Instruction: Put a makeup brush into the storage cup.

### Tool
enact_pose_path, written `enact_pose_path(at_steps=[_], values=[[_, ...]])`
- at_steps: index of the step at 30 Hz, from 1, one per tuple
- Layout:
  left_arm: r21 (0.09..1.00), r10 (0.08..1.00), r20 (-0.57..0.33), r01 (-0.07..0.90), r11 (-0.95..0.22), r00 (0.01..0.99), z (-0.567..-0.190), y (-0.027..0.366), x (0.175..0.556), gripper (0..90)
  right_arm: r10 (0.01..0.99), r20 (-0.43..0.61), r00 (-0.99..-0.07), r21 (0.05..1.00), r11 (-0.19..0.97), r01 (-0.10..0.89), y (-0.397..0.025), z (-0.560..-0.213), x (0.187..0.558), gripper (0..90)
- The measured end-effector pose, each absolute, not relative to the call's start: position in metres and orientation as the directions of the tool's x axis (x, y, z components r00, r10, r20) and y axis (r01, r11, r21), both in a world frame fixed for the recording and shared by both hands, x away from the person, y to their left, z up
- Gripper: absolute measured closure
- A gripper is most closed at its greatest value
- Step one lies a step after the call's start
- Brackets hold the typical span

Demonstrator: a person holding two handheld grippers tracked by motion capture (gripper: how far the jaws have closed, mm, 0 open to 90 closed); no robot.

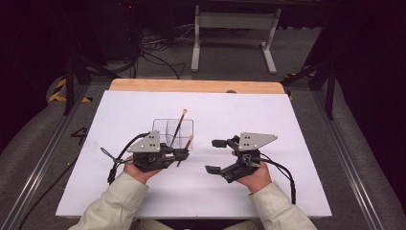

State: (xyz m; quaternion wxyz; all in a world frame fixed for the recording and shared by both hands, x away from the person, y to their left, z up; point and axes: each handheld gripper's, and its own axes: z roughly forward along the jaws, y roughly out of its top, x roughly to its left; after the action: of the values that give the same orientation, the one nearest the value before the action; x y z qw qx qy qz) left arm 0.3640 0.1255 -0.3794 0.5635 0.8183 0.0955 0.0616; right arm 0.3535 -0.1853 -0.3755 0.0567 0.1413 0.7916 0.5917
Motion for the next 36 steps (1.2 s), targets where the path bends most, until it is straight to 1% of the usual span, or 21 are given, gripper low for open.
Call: enact_pose_path(at_steps=[3,7,14,15,17,18,20,25,36], values=[[0.938,0.247,-0.003,0.089,-0.335,0.969,-0.377,0.127,0.365,82.8,0.314,0.084,-0.946,0.953,0.252,0.168,-0.190,-0.375,0.355,4.6],[0.948,0.286,-0.019,0.108,-0.300,0.958,-0.373,0.131,0.369,82.8,0.341,0.084,-0.936,0.958,0.232,0.171,-0.196,-0.374,0.355,3.9],[0.954,0.334,-0.021,0.119,-0.274,0.943,-0.370,0.135,0.377,82.8,0.390,0.089,-0.917,0.965,0.195,0.176,-0.210,-0.373,0.355,0.7],[0.956,0.340,-0.031,0.127,-0.266,0.940,-0.370,0.135,0.378,82.8,0.398,0.086,-0.913,0.966,0.193,0.175,-0.213,-0.373,0.354,0.7],[0.958,0.350,-0.021,0.118,-0.260,0.937,-0.369,0.136,0.379,82.8,0.410,0.082,-0.908,0.968,0.185,0.171,-0.217,-0.373,0.354,0.7],[0.960,0.355,-0.033,0.129,-0.249,0.934,-0.369,0.136,0.379,82.8,0.419,0.080,-0.904,0.968,0.183,0.171,-0.220,-0.372,0.354,0.7],[0.961,0.365,-0.015,0.115,-0.253,0.931,-0.368,0.137,0.381,82.8,0.436,0.074,-0.897,0.970,0.179,0.166,-0.225,-0.372,0.354,0.7],[0.964,0.399,-0.037,0.138,-0.228,0.916,-0.368,0.138,0.385,82.8,0.477,0.064,-0.877,0.972,0.170,0.163,-0.236,-0.372,0.353,0.6],[0.971,0.438,-0.045,0.142,-0.192,0.898,-0.366,0.141,0.392,82.8,0.523,0.063,-0.850,0.974,0.153,0.167,-0.251,-0.372,0.353,0.6]])
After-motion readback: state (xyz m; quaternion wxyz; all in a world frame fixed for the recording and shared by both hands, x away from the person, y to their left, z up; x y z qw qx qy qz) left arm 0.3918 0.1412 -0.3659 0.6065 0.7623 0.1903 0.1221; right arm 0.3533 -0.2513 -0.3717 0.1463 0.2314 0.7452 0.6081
